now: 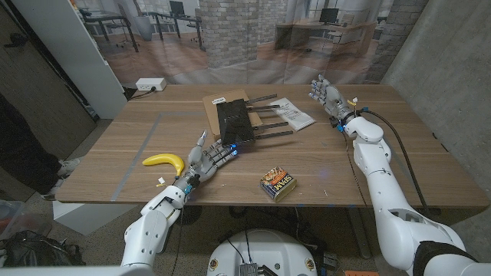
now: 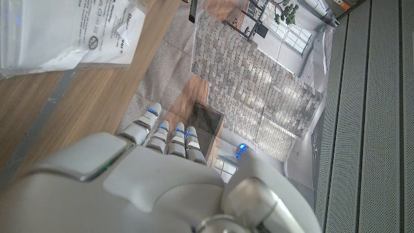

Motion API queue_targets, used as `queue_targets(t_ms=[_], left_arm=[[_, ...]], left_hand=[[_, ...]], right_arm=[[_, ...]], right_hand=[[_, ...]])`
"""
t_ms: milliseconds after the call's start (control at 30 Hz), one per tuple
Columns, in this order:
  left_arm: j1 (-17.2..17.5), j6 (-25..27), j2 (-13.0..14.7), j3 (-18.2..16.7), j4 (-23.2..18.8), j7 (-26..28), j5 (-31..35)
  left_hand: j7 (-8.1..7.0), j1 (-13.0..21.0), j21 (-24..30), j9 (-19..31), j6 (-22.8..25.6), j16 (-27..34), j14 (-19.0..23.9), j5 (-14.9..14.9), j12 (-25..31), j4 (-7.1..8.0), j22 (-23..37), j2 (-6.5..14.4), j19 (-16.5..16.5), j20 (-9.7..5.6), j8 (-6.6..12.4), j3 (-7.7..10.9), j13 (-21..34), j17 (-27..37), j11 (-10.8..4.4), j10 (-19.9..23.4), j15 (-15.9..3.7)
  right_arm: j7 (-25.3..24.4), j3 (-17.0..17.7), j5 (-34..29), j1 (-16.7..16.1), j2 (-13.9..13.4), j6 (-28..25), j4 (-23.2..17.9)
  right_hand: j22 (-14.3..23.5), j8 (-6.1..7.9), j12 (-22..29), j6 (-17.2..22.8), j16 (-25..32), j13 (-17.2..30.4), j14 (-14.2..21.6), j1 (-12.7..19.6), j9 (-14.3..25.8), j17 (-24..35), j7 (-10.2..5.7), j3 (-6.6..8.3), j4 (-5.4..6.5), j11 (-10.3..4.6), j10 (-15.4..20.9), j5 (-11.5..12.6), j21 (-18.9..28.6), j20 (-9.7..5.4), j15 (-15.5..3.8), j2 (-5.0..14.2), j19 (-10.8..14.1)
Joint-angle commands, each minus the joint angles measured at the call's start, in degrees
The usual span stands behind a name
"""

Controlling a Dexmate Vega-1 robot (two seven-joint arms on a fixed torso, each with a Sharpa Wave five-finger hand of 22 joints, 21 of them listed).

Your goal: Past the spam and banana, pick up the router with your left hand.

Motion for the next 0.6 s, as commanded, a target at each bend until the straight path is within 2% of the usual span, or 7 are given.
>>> queue_targets(t_ms=[33,600], left_arm=[[-1.5,0.6,0.3,1.0,-0.2,1.4,1.7],[-5.9,2.0,0.7,3.0,1.0,2.6,4.0]], left_hand=[[5.25,0.2,-0.2,0.1,1.0,0.0,1.0,-0.3,-0.1,-0.51,0.2,0.1,0.8,-0.07,0.10,0.85,0.1,0.0,0.01,1.1,0.09],[5.21,0.8,0.5,0.1,3.4,0.5,3.7,-0.2,0.6,-0.67,0.2,0.1,3.1,-0.92,0.48,1.40,0.1,0.0,-0.13,3.8,-0.41]], right_arm=[[0.5,0.3,0.4,0.7,-0.2,1.0,1.7],[1.1,0.9,0.9,0.9,-0.6,1.7,2.7]], right_hand=[[0.2,0.17,0.4,0.4,0.5,0.2,0.5,0.1,0.2,0.1,0.10,0.19,-0.39,0.19,0.5,0.3,0.2,0.00,-0.09,0.06,0.6],[0.2,0.16,0.4,0.4,0.4,0.2,0.6,0.2,0.2,0.1,0.14,0.11,-0.62,0.24,0.5,0.4,0.2,0.02,-0.05,-0.24,0.8]])
